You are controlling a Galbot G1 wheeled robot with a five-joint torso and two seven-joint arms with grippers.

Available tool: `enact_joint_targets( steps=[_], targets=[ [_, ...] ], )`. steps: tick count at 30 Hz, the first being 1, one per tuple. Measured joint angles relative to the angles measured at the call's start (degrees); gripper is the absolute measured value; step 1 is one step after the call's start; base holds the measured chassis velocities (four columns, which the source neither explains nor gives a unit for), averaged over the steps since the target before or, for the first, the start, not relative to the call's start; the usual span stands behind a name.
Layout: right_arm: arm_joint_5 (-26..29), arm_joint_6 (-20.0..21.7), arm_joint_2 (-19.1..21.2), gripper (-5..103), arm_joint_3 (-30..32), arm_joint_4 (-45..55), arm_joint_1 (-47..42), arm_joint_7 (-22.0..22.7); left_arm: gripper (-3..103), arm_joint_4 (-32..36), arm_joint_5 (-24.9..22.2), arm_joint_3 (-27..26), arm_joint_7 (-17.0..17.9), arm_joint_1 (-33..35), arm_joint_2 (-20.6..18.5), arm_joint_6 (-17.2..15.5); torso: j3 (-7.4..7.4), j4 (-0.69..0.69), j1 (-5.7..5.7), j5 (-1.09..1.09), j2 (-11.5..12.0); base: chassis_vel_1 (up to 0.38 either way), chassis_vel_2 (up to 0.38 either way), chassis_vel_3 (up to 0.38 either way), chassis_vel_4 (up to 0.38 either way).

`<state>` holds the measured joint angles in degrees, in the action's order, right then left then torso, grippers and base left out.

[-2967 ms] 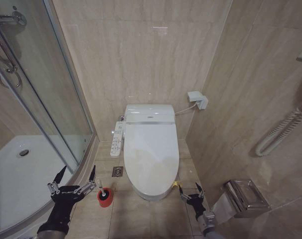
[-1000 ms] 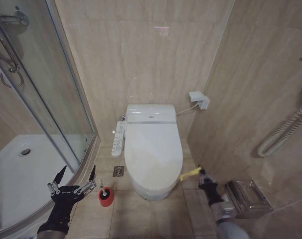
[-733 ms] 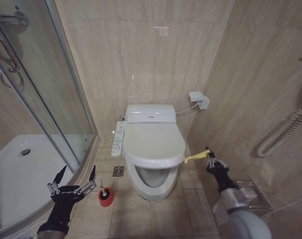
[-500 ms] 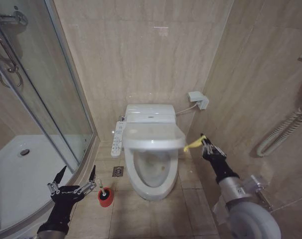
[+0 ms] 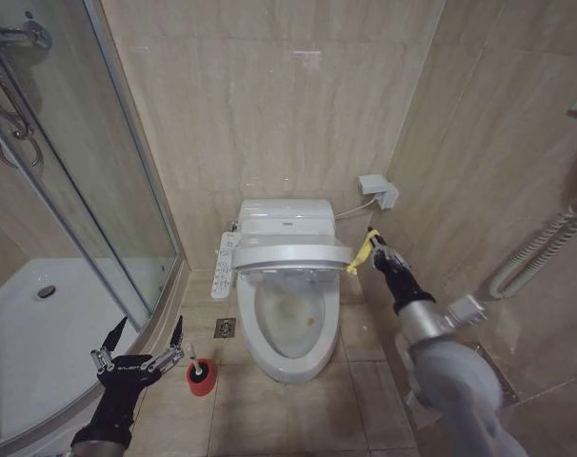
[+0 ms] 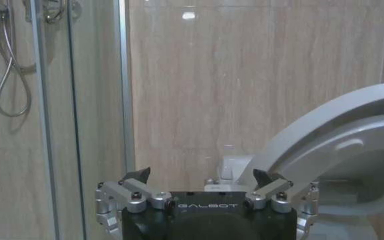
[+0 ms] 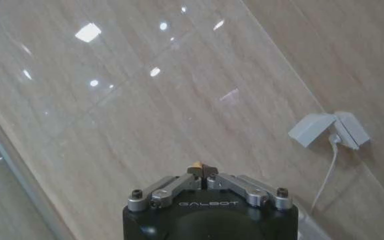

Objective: Open the toilet lid, clean the toilet bowl with a toilet brush, close the toilet lid, and flush.

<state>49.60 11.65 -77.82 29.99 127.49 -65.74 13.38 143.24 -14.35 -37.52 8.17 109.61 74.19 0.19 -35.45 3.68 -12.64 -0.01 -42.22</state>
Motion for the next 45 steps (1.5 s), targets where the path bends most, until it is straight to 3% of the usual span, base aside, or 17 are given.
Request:
enact_joint_targets(
  steps=[8, 15, 27, 36, 45],
  targets=[
    [-8.43, -3.73, -1.43, 1, -1.50, -9.70, 9.93, -4.03, 100, 0.00, 0.00, 0.00, 0.00, 0.00, 0.00, 0.00, 0.00, -0.01, 0.00, 0.01, 0.00, 0.000, 0.000, 0.000, 0.000],
    [-8.63, -3.97, -0.82, 1, -0.42, -14.89, 18.40, -4.19, 100, -0.01, 0.00, 0.00, 0.00, 0.00, 0.00, 0.00, 0.00, -0.02, -0.01, 0.01, 0.00, 0.000, 0.000, 0.000, 0.000],
    [-11.73, -5.64, -4.43, 1, -3.22, -27.50, 32.35, -5.20, 100, 0.00, 0.00, 0.00, 0.00, 0.00, 0.00, 0.00, -0.01, -0.02, -0.01, 0.00, 0.00, 0.000, 0.000, 0.000, 0.000],
    [-20.61, -10.44, -5.83, 1, -3.94, -40.49, 43.79, -8.73, 100, 0.00, 0.00, 0.00, 0.00, 0.00, 0.00, 0.00, -0.01, -0.02, -0.01, 0.01, 0.01, 0.000, 0.000, 0.000, 0.000],
    [-25.70, -15.90, -5.42, 1, -6.87, -51.14, 52.45, -9.84, 100, 0.00, 0.00, 0.00, 0.00, 0.00, 0.00, 0.00, -0.01, -0.04, -0.02, 0.01, 0.01, 0.000, 0.000, 0.000, 0.000]
  ],
)
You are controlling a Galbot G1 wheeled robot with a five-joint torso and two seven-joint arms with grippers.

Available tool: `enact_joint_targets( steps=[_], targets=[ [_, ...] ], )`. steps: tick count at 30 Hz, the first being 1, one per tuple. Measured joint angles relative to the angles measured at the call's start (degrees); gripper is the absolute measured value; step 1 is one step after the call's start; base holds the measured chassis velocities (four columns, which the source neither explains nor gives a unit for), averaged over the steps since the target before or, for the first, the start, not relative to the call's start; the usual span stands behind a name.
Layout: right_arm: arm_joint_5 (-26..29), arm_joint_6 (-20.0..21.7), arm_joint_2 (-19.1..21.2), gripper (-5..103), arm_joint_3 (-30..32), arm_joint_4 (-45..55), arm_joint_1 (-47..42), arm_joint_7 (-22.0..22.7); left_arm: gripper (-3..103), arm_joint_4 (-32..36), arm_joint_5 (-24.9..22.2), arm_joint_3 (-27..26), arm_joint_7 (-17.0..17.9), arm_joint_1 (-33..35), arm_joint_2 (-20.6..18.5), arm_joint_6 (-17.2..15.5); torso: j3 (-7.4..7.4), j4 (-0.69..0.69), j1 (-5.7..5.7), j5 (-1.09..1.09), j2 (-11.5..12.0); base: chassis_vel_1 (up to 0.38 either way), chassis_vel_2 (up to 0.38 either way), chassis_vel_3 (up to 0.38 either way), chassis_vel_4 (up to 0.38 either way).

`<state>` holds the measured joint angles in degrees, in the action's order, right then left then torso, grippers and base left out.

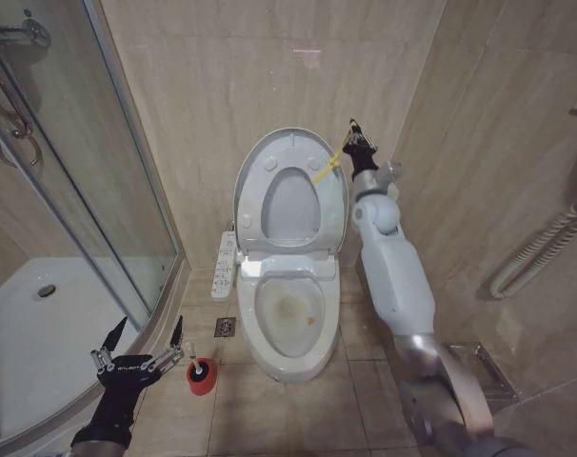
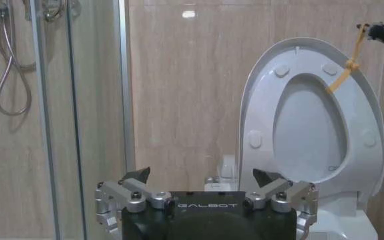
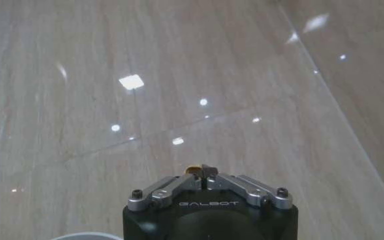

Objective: Open the toilet lid, clean the toilet bowl with a toilet brush, close the toilet lid, and flush.

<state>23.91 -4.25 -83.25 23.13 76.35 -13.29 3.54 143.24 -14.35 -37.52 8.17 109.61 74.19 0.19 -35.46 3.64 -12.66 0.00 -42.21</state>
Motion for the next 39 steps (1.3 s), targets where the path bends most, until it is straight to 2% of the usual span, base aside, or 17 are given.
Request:
enact_joint_targets(
  steps=[9, 25, 32, 36, 39],
  targets=[
    [-1.81, -1.36, -0.83, 1, -1.52, -1.83, 1.79, 0.42, 100, 0.00, 0.00, 0.00, 0.00, 0.00, 0.00, 0.00, 0.01, 0.02, 0.01, 0.00, 0.00, 0.000, 0.000, 0.000, 0.000],
    [-1.45, 1.60, 2.51, 1, -1.22, 2.31, -4.29, 0.62, 100, 0.00, 0.00, 0.00, 0.00, 0.00, 0.00, 0.00, 0.03, 0.04, 0.03, 0.00, -0.02, 0.000, 0.000, 0.000, 0.000],
    [-3.94, 2.26, 2.69, 1, 0.30, 1.15, -6.92, 0.53, 100, 0.00, 0.00, 0.00, 0.00, 0.00, 0.00, 0.00, 0.02, 0.00, 0.02, 0.00, -0.02, 0.000, 0.000, 0.000, 0.000],
    [-3.03, 3.66, 3.93, 1, 0.35, 4.11, -8.61, 0.86, 100, 0.00, 0.00, 0.00, 0.00, 0.00, 0.00, 0.00, 0.02, 0.01, 0.02, 0.00, -0.02, 0.000, 0.000, 0.000, 0.000],
    [0.56, 5.95, 5.64, -3, 0.26, 9.24, -12.53, 1.54, 100, 0.00, 0.00, 0.00, 0.00, 0.00, 0.00, 0.00, 0.02, 0.03, 0.02, 0.01, -0.02, 0.000, 0.000, 0.000, 0.000]
  ],
)
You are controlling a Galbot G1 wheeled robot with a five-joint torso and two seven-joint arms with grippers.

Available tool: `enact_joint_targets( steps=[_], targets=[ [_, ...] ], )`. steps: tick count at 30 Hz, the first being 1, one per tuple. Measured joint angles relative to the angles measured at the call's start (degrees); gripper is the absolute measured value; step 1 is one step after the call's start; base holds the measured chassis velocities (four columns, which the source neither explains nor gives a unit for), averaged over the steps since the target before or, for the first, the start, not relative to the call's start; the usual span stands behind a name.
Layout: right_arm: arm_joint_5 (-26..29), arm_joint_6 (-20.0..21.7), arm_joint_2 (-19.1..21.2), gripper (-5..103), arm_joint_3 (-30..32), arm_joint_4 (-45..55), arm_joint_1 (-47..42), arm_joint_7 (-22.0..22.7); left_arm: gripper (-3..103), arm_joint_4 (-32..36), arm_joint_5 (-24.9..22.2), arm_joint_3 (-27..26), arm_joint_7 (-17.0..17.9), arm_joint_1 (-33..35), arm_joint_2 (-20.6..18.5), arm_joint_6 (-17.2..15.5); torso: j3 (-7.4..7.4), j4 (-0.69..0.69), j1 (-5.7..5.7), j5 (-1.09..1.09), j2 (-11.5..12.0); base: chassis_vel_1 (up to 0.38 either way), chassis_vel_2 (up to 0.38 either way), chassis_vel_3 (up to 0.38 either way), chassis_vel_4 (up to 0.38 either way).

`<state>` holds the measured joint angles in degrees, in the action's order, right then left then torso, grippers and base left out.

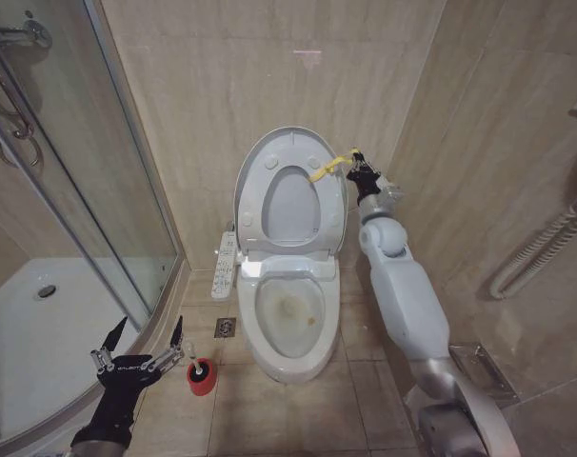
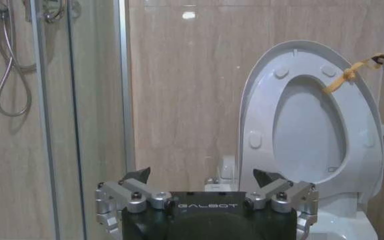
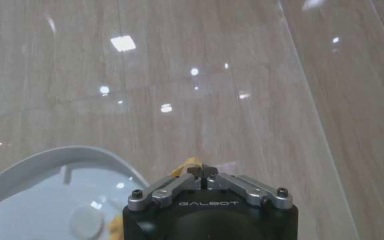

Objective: Open the toilet lid, clean the toilet bowl with a toilet brush, close the toilet lid, and flush.

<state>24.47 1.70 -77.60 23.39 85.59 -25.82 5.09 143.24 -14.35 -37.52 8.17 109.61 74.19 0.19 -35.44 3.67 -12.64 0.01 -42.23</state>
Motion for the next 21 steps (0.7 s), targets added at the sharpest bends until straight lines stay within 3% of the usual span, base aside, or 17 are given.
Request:
enact_joint_targets(
  steps=[7, 8, 14, 15, 21],
  targets=[
    [2.49, 0.93, 2.42, -3, 0.01, 6.11, -5.88, 0.19, 100, 0.00, 0.00, 0.00, 0.00, 0.00, 0.00, 0.00, 0.00, 0.00, 0.00, -0.01, 0.00, 0.000, 0.000, 0.000, 0.000],
    [3.18, 1.52, 2.94, 24, 0.00, 8.09, -7.70, 0.26, 100, 0.00, 0.00, 0.00, 0.00, 0.00, 0.00, 0.00, 0.00, 0.00, 0.00, 0.00, 0.01, 0.000, 0.000, 0.000, 0.000],
    [5.53, 3.12, 3.54, 24, 0.11, 14.56, -13.62, 1.10, 100, 0.00, 0.00, 0.00, 0.00, 0.00, 0.00, 0.00, 0.00, -0.02, 0.00, 0.00, 0.01, 0.000, 0.000, 0.000, 0.000],
    [5.82, 3.31, 3.62, 51, 0.37, 16.17, -15.17, 1.28, 100, 0.00, 0.00, 0.00, 0.00, 0.00, 0.00, 0.00, 0.00, -0.02, 0.00, 0.00, 0.01, 0.000, 0.000, 0.000, 0.000],
    [7.11, 4.32, 4.29, 51, 2.10, 22.91, -21.32, 2.31, 100, 0.00, 0.00, 0.00, 0.00, 0.00, 0.00, 0.00, 0.00, -0.03, 0.00, 0.00, 0.01, 0.000, 0.000, 0.000, 0.000]
  ],
)
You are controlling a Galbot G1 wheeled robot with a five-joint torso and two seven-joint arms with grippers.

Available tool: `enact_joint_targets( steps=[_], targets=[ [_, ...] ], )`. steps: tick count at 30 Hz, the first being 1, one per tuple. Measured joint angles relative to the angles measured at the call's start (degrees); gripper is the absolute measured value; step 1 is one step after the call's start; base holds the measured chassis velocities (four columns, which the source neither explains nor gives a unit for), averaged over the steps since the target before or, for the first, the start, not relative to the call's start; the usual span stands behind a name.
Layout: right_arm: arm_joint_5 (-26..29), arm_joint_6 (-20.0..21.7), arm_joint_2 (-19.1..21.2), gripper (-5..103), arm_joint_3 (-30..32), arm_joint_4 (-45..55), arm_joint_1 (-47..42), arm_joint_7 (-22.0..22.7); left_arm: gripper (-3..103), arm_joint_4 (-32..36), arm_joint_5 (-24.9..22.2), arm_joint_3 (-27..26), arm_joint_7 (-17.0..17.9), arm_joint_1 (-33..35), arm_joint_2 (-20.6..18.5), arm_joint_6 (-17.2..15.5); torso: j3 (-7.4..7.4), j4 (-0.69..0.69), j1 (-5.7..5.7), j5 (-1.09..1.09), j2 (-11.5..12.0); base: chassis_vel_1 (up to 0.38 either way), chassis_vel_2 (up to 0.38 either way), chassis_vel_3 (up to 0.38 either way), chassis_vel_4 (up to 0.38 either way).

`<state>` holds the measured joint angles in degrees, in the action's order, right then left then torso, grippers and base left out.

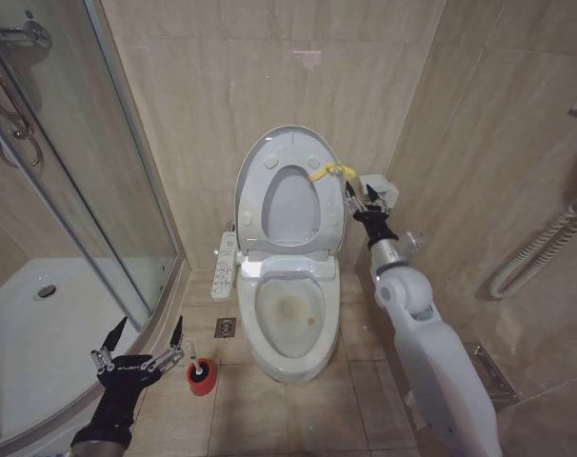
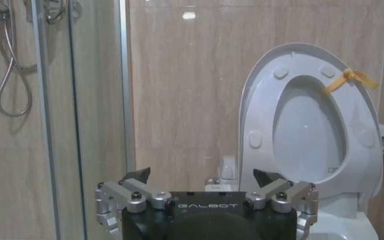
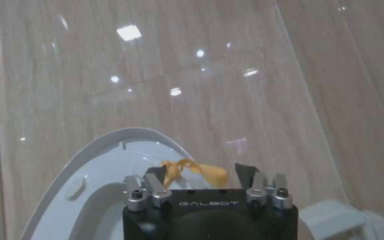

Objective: Open the toilet lid, clean the toilet bowl with a toilet brush, close the toilet lid, and flush.

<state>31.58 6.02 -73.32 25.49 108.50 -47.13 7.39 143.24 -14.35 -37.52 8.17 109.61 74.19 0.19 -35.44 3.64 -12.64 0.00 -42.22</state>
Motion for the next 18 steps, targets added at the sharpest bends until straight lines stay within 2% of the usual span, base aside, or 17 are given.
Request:
enact_joint_targets(
  steps=[1, 2, 8, 9, 11, 13, 16, 18],
  targets=[
    [0.65, 0.51, 0.83, 51, 0.41, 2.13, -2.24, 0.43, 100, 0.00, 0.00, 0.00, 0.00, 0.00, 0.00, 0.00, 0.00, 0.01, 0.00, 0.00, 0.00, 0.000, 0.000, 0.000, 0.000],
    [1.19, 0.94, 1.61, 78, 0.71, 3.99, -4.37, 0.82, 100, 0.00, 0.00, 0.00, 0.00, 0.00, 0.00, 0.00, 0.00, 0.02, 0.00, 0.00, 0.00, 0.000, 0.000, 0.000, 0.000],
    [2.98, 3.23, 4.82, 78, 2.90, 13.13, -14.80, 2.73, 100, 0.00, 0.00, 0.00, 0.00, 0.00, 0.00, 0.00, 0.01, 0.02, 0.00, 0.00, 0.00, 0.000, 0.000, 0.000, 0.000],
    [3.01, 3.46, 5.16, 99, 3.40, 14.77, -16.69, 3.00, 100, 0.00, 0.00, -0.01, 0.00, 0.00, 0.00, 0.00, 0.01, 0.02, 0.00, 0.00, 0.00, 0.000, 0.000, 0.000, 0.000],
    [2.67, 3.54, 5.22, 99, 4.46, 18.45, -21.83, 3.66, 100, 0.01, 0.00, 0.00, 0.00, 0.00, 0.00, 0.00, 0.00, 0.02, 0.00, 0.00, -0.01, 0.000, 0.000, 0.000, 0.000],
    [2.32, 3.54, 5.04, 99, 4.74, 19.26, -23.20, 3.79, 100, 0.00, 0.00, 0.00, 0.00, 0.00, -0.01, 0.00, 0.00, 0.02, 0.00, 0.01, 0.00, 0.000, 0.000, 0.000, 0.000],
    [-2.41, 1.76, 3.27, 100, 7.82, 22.13, -31.12, 2.48, 100, 0.00, 0.00, 0.00, 0.00, -0.01, 0.00, 0.00, 0.01, 0.02, 0.00, 0.00, 0.00, 0.000, 0.000, 0.000, 0.000],
    [-3.87, 0.88, 2.97, 100, 8.70, 22.25, -32.73, 1.78, 100, 0.00, 0.00, 0.00, 0.00, 0.00, 0.00, 0.00, 0.01, 0.03, 0.00, 0.00, -0.01, 0.000, 0.000, 0.000, 0.000]
  ],
)
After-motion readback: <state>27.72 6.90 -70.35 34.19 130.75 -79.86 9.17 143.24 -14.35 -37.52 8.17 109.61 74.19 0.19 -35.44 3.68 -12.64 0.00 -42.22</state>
